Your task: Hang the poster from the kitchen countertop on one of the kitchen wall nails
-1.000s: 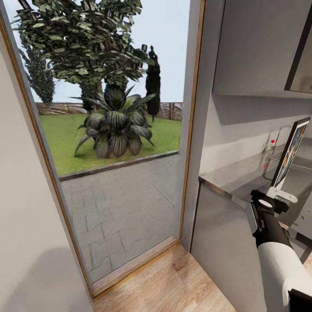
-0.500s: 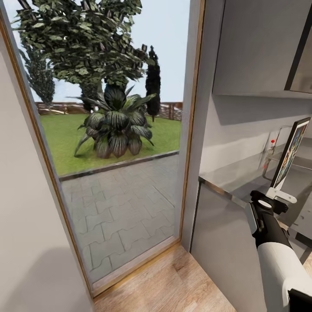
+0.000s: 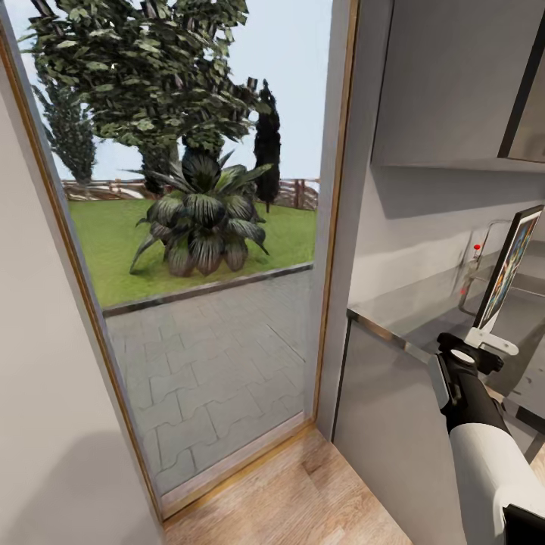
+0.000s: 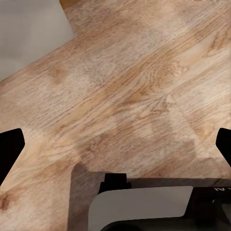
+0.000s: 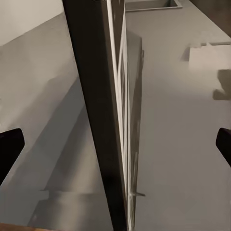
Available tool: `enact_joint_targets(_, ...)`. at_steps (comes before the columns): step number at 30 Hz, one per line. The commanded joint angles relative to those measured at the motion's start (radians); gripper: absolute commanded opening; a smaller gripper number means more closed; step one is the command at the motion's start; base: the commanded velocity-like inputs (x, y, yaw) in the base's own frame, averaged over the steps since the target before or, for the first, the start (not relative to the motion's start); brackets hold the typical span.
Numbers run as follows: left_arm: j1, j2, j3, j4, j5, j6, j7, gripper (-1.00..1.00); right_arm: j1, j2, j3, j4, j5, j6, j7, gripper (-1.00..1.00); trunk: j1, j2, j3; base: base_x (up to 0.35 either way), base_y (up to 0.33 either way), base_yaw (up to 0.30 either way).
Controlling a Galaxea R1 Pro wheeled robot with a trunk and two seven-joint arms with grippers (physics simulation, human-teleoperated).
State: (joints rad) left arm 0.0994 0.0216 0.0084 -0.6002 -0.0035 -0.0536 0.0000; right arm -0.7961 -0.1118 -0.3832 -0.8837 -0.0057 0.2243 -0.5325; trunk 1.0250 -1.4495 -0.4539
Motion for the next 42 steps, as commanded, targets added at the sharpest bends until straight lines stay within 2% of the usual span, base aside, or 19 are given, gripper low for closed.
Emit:
enact_joint_targets(1,0.0,0.0,0.001,-0.001,0.0,-0.002,0.0,1.0,0.0,0.0,0.001,-0.001,0.0,0.007,-0.004,-1.0,0.0,-0.001,-0.001,0.004,0.0,0.0)
enact_joint_targets(35,0.0,0.0,0.001,-0.001,0.0,-0.002,0.0,1.0,-0.001,0.002,0.006,-0.019,0.0,0.007,-0.012,-1.0,0.0,-0.001,-0.001,0.0,0.0,0.0)
enact_joint_targets(37,0.0,0.0,0.001,-0.001,0.0,-0.002,0.0,1.0,-0.001,0.006,0.007,-0.027,0.0,0.008,-0.013,-1.0,0.0,-0.001,-0.001,0.0,0.0,0.0)
enact_joint_targets(39,0.0,0.0,0.001,-0.001,0.0,-0.002,0.0,1.0,-0.001,0.026,0.006,-0.082,0.0,0.014,-0.013,-1.0,0.0,-0.001,-0.001,0.0,0.0,0.0)
enact_joint_targets(42,0.0,0.0,0.001,-0.001,0.0,-0.002,0.0,1.0,-0.001,0.036,0.006,-0.103,0.001,0.017,-0.013,-1.0,0.0,-0.001,-0.001,0.0,0.0,0.0)
